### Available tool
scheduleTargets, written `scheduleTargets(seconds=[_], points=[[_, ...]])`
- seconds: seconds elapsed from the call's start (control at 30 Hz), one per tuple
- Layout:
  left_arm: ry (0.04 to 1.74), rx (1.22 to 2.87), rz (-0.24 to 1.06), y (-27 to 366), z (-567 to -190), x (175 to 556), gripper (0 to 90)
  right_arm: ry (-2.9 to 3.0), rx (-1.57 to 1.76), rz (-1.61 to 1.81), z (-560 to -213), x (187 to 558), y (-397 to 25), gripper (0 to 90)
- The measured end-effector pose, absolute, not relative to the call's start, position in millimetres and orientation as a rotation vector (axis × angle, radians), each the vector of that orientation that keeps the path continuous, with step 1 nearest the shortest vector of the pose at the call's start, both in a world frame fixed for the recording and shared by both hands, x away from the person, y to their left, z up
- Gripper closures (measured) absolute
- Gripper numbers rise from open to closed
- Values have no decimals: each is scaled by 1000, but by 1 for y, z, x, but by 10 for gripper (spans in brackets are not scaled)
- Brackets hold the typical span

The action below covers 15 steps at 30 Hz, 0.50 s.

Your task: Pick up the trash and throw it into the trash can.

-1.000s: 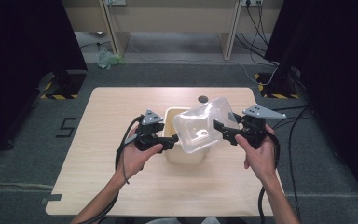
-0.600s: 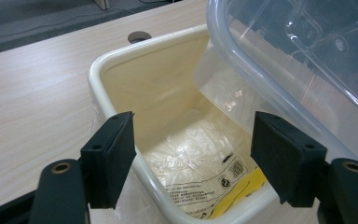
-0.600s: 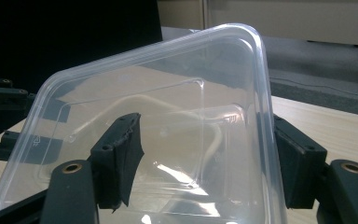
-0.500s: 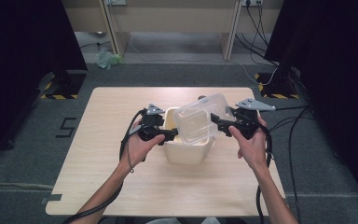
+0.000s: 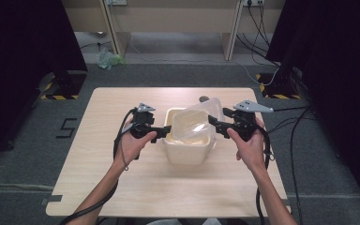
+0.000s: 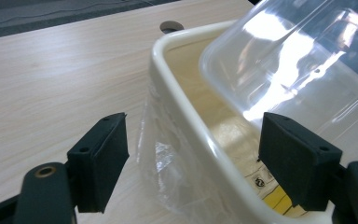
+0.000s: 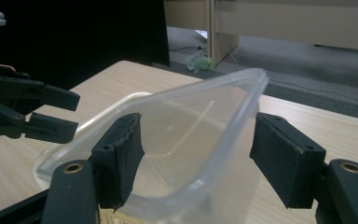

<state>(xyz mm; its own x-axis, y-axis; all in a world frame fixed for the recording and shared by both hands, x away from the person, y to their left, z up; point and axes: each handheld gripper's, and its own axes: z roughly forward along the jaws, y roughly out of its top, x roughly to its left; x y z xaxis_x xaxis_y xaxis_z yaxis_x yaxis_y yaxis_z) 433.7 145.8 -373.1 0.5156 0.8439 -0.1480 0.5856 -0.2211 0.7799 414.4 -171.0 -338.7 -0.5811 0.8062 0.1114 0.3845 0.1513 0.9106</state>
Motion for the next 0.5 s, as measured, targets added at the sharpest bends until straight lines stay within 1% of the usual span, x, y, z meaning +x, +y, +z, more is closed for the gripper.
scheduleTargets(seconds=[0.13, 0.17, 0.5], points=[[1175, 1913, 398, 150, -372, 433, 236, 2035, 1115, 1411, -336, 412, -168, 326], [1174, 1918, 400, 150, -372, 432, 236, 2032, 1108, 1420, -335, 412, -167, 306], [1165, 1931, 402, 146, -375, 431, 236, 2035, 1105, 1419, -335, 409, -170, 304]])
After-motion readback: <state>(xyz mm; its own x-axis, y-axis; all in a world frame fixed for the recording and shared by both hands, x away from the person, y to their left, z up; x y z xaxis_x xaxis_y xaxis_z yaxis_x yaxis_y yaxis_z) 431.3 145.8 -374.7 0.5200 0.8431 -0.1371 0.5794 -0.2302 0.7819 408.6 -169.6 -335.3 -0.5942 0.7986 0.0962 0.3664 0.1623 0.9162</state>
